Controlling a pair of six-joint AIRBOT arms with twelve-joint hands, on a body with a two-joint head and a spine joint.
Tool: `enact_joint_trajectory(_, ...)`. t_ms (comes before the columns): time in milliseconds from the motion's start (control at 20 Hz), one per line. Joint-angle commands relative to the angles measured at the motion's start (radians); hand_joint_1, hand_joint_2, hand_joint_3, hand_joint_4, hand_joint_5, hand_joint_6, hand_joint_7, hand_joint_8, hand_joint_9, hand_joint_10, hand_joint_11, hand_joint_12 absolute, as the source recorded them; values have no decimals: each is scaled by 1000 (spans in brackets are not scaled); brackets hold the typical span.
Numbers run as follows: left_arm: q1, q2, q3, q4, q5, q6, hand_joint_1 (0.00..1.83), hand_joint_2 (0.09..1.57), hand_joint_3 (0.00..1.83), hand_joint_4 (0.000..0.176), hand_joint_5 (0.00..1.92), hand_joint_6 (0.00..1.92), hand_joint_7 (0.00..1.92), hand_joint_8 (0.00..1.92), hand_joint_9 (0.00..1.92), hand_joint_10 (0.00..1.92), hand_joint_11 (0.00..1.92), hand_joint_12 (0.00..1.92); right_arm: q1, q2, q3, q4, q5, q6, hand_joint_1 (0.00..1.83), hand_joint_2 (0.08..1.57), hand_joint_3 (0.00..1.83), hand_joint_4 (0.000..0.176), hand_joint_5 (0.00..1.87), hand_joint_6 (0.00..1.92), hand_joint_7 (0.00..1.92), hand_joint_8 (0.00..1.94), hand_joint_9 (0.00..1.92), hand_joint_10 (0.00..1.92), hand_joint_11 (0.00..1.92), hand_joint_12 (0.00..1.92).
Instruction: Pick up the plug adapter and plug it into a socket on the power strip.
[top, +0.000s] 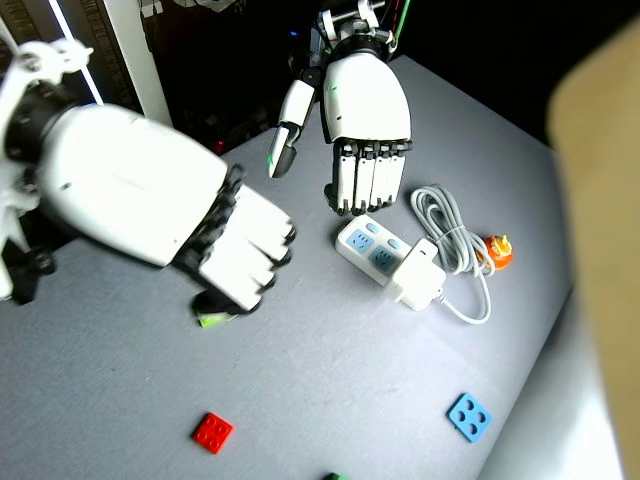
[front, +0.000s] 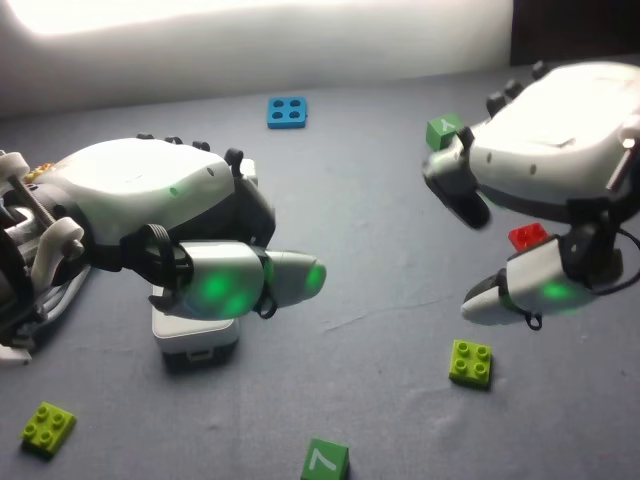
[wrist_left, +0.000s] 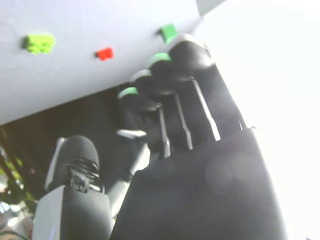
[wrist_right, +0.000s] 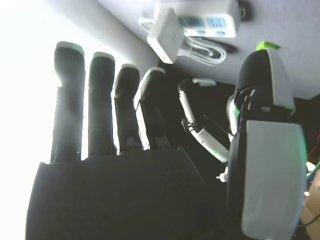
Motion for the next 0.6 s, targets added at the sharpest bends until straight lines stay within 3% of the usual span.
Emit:
enact_joint_trajectory(0, -20, 0, -6, 25, -67, 0, 149, 1336, 0, 41, 1298, 1914, 1392, 1920, 1400, 1921, 1469, 1921, 6, 13, -5, -48, 70, -6, 465, 1106, 15, 0, 743, 1921, 771, 1941, 799, 1921, 907, 1921)
enact_joint_trajectory(50, -32, -5, -10, 25, -64, 6, 200, 1353, 1, 149, 1398, 1920, 1486, 1921, 1490, 1921, 1549, 1921, 0, 29, -5, -48, 90, -11, 403, 1170, 14, 0, 848, 1921, 872, 1941, 879, 1921, 981, 1921)
enact_joint_trajectory(100, -41, -10, -14, 25, -61, 13, 361, 1370, 2, 171, 1452, 1921, 1548, 1921, 1575, 1921, 1625, 1921, -3, 38, -5, -48, 101, -13, 407, 1214, 12, 0, 986, 1921, 1005, 1941, 986, 1921, 1073, 1921)
enact_joint_trajectory(200, -59, -20, -19, 25, -54, 16, 711, 1352, 0, 176, 1518, 1921, 1620, 1921, 1672, 1921, 1727, 1921, -8, 61, -5, -48, 134, -12, 502, 1239, 1, 0, 1231, 1921, 1297, 1941, 1285, 1921, 1318, 1921)
enact_joint_trajectory(300, -84, -28, -19, 25, -26, 27, 800, 1372, 0, 176, 1506, 1921, 1634, 1921, 1704, 1921, 1769, 1921, -15, 81, -5, -48, 167, -19, 648, 1261, 5, 6, 1316, 1921, 1437, 1941, 1439, 1921, 1454, 1921)
enact_joint_trajectory(400, -107, -38, -10, 25, 2, 35, 868, 1397, 6, 176, 1502, 1921, 1622, 1921, 1699, 1921, 1784, 1921, -26, 101, -5, -48, 195, -38, 788, 1280, 5, 17, 1332, 1921, 1462, 1941, 1459, 1921, 1456, 1921)
enact_joint_trajectory(450, -116, -43, -4, 25, 24, 37, 910, 1403, 5, 176, 1487, 1921, 1598, 1921, 1676, 1921, 1763, 1921, -31, 110, -5, -48, 207, -44, 850, 1280, 1, 66, 1333, 1921, 1474, 1941, 1477, 1921, 1476, 1921)
enact_joint_trajectory(550, -130, -49, 7, 25, 53, 37, 954, 1413, 6, 176, 1461, 1921, 1555, 1921, 1626, 1921, 1719, 1921, -41, 127, -4, -48, 215, -45, 836, 1315, 10, 88, 1350, 1921, 1489, 1941, 1488, 1921, 1496, 1921)
